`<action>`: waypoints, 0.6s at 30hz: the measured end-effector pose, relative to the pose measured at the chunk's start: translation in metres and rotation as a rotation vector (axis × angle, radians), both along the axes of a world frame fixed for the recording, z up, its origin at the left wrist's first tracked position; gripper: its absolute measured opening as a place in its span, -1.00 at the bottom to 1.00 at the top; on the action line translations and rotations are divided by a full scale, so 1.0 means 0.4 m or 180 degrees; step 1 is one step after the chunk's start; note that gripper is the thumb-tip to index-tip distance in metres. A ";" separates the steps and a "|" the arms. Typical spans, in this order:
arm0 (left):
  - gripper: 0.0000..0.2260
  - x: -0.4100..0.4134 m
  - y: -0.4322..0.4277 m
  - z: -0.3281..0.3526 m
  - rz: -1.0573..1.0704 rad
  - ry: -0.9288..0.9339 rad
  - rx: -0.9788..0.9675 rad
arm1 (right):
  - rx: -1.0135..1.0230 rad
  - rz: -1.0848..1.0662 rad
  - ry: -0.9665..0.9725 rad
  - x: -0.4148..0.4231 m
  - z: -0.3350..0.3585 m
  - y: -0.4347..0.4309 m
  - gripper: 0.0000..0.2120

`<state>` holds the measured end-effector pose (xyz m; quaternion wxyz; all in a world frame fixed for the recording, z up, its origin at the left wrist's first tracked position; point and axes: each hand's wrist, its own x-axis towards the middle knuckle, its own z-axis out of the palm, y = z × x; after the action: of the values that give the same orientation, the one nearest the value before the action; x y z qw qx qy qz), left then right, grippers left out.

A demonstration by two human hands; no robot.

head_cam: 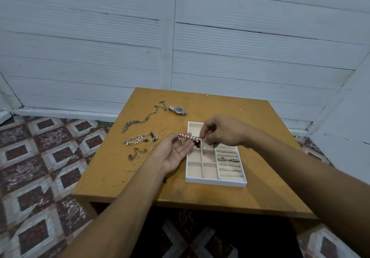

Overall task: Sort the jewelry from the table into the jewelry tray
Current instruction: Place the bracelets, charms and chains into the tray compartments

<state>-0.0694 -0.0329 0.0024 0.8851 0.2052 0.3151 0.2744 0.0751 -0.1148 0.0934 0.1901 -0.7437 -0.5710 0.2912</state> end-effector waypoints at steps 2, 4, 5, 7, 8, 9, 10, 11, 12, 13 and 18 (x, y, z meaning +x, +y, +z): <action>-0.78 0.003 -0.001 0.000 0.0035 0.0010 0.0016 | -0.0062 -0.0032 -0.0051 0.001 -0.013 -0.003 -0.89; -0.78 0.007 -0.005 0.004 0.0061 0.0037 0.0052 | -0.0100 -0.0061 -0.0130 0.001 -0.020 -0.004 -0.86; -0.79 0.008 -0.006 0.006 0.0064 0.0056 0.0086 | -0.0115 -0.0065 -0.0142 0.001 -0.022 -0.004 -0.85; -0.82 0.010 -0.009 0.012 0.0044 0.0114 0.0191 | -0.0116 -0.0026 -0.0185 -0.003 -0.021 -0.002 -0.84; -0.84 0.011 -0.009 0.013 0.0032 0.0167 0.0263 | -0.0091 0.0012 -0.0251 -0.005 -0.019 -0.001 -0.82; -0.84 0.014 -0.010 0.014 0.0020 0.0229 0.0344 | -0.0057 0.0055 -0.0339 -0.009 -0.016 0.003 -0.81; -0.84 0.015 -0.010 0.015 0.0007 0.0291 0.0419 | -0.0026 0.0096 -0.0421 -0.013 -0.013 0.007 -0.79; -0.84 0.017 -0.011 0.017 -0.0012 0.0346 0.0490 | -0.0003 0.0131 -0.0483 -0.018 -0.011 0.012 -0.78; -0.83 0.019 -0.011 0.017 -0.0035 0.0393 0.0555 | 0.0019 0.0164 -0.0548 -0.023 -0.009 0.017 -0.77; -0.83 0.021 -0.013 0.017 -0.0059 0.0436 0.0614 | 0.0059 0.0198 -0.0632 -0.027 -0.009 0.021 -0.77; -0.83 0.020 -0.028 0.022 -0.0207 0.0628 0.0908 | 0.0373 0.0192 -0.0977 -0.043 -0.025 0.041 -0.73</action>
<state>-0.0613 -0.0443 0.0111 0.8201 0.3648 0.3515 0.2661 0.0578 -0.0984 0.0834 0.1348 -0.7495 -0.6315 0.1460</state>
